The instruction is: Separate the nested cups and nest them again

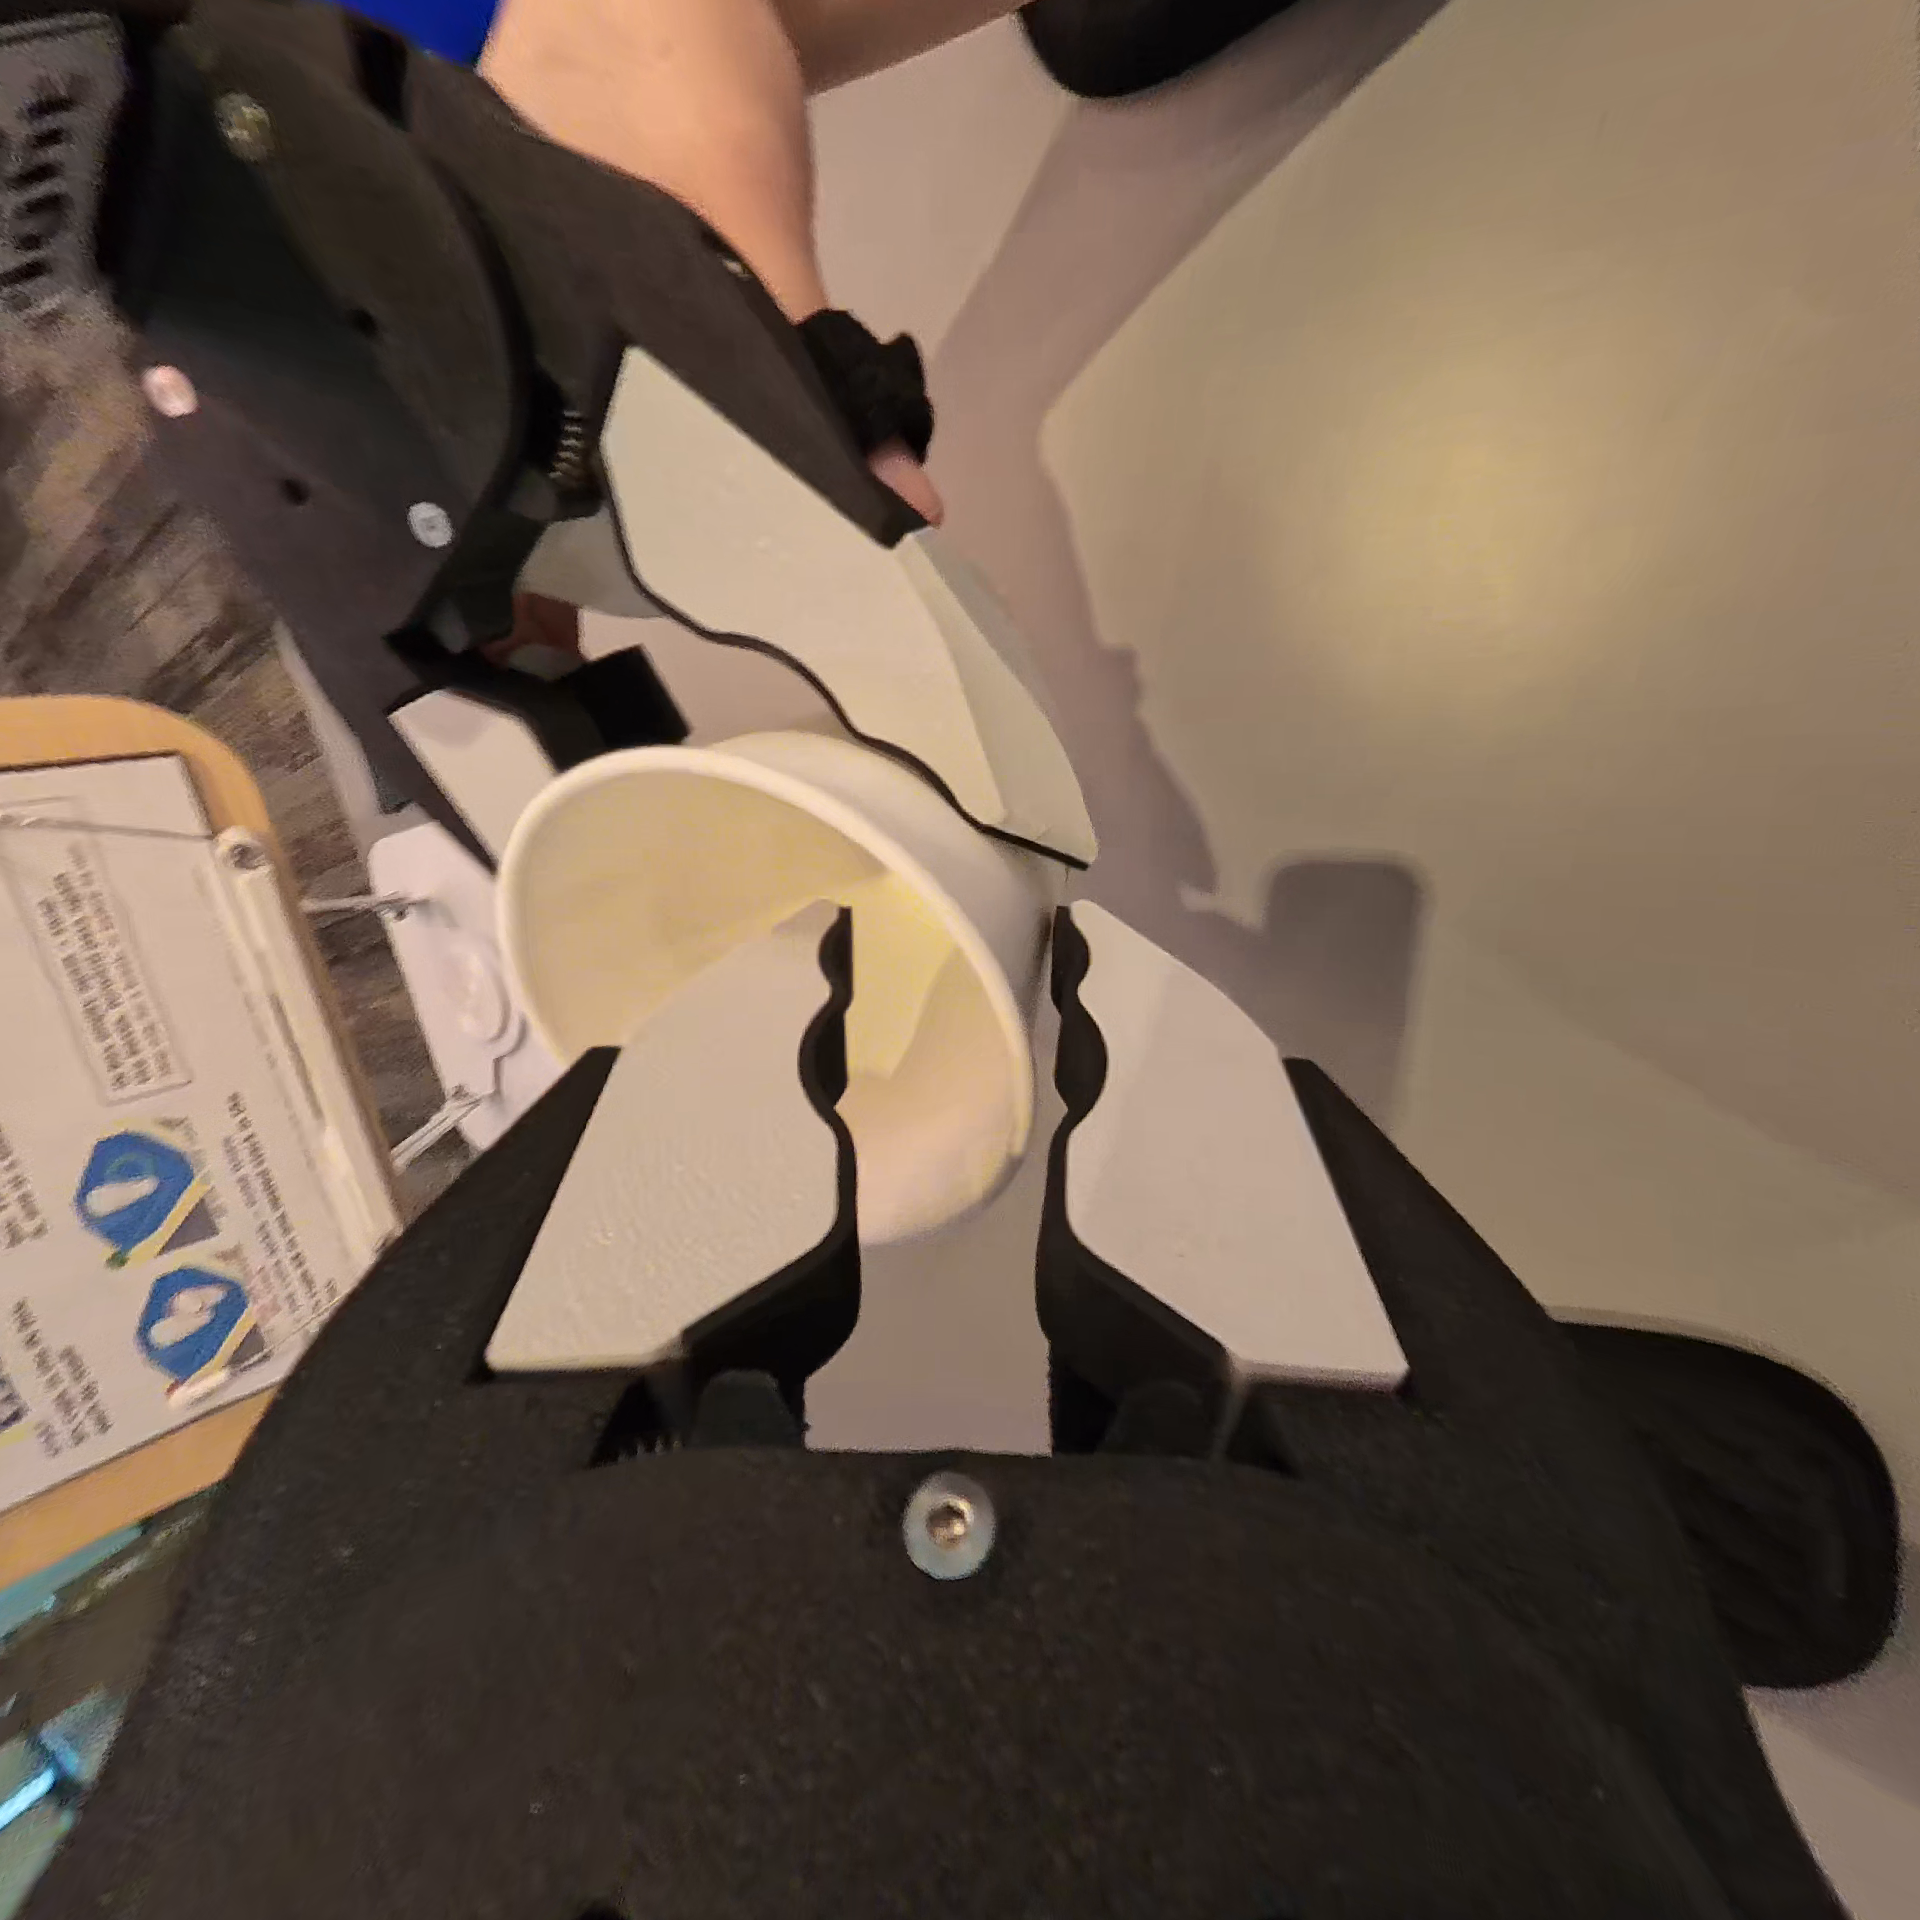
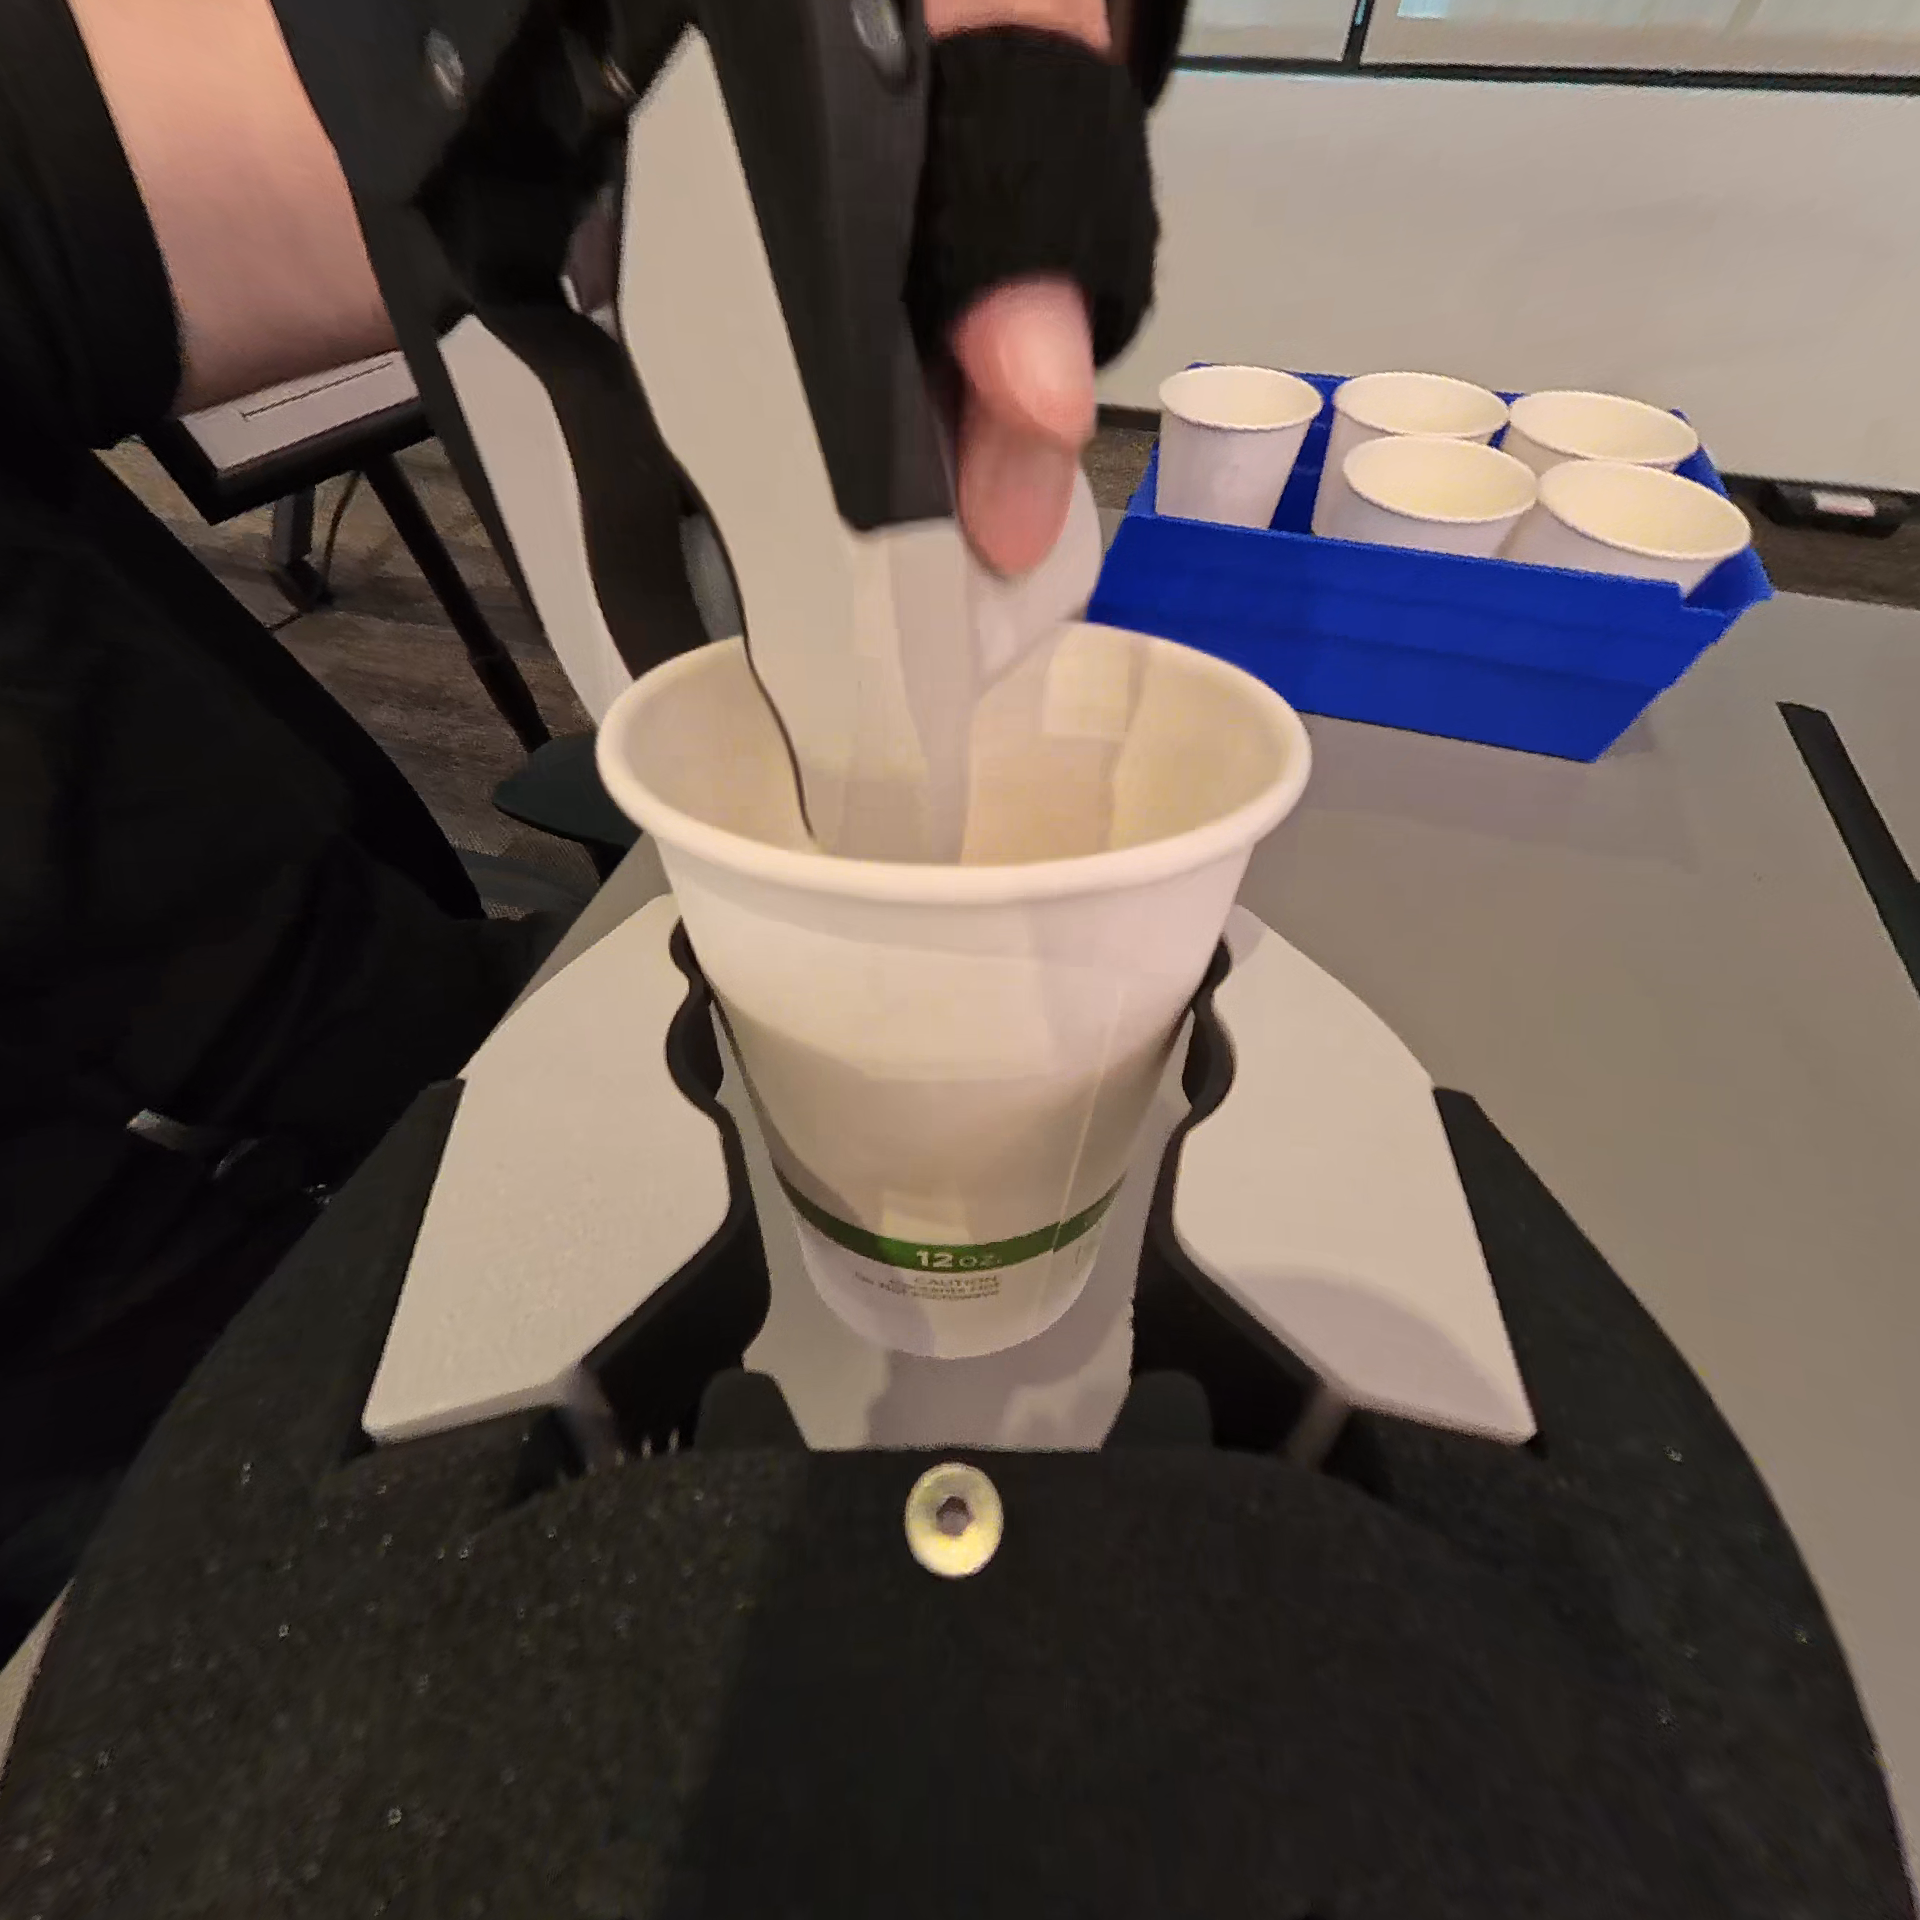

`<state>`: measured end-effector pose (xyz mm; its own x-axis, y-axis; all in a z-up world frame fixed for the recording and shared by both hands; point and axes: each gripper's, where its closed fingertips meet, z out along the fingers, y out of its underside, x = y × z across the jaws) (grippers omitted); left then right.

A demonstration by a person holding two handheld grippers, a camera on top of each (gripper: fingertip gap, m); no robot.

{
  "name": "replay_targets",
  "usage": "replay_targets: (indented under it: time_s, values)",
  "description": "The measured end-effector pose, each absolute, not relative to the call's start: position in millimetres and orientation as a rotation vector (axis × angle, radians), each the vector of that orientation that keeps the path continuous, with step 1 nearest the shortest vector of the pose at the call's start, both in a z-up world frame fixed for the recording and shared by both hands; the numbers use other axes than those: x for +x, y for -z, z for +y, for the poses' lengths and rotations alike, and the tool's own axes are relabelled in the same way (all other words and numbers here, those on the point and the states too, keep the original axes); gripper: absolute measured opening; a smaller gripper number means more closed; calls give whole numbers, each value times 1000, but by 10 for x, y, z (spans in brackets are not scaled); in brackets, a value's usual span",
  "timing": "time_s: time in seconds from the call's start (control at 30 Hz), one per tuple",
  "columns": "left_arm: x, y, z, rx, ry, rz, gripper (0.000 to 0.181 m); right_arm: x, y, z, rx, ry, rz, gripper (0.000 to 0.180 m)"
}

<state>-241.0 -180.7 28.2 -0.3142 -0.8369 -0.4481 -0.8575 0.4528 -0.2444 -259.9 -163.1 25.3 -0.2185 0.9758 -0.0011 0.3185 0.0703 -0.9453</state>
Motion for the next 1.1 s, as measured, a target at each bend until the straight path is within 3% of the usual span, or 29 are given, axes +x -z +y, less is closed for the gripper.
replay_targets:
  time_s: [0.27,0.57,0.87,1.0,1.1]
  values:
    - [-2398,-547,-1475,-1443,-225,1917,66,-2319,-145,-1124,-1449,-1136,-1440,88]
    - [-2652,-1244,-949,-1488,-212,1238,64,-1404,-387,-528,-1601,-895,-1038,88]
    - [-3059,-1253,-547,-1565,-199,681,75,755,-1081,-474,-1547,-311,-453,88]
    - [-3044,-1199,-449,-1599,-144,535,77,1776,-915,-368,-1576,-166,-192,88]
    - [-2993,-1186,-394,-1622,-94,442,81,2272,-490,-253,-1649,-116,-32,89]
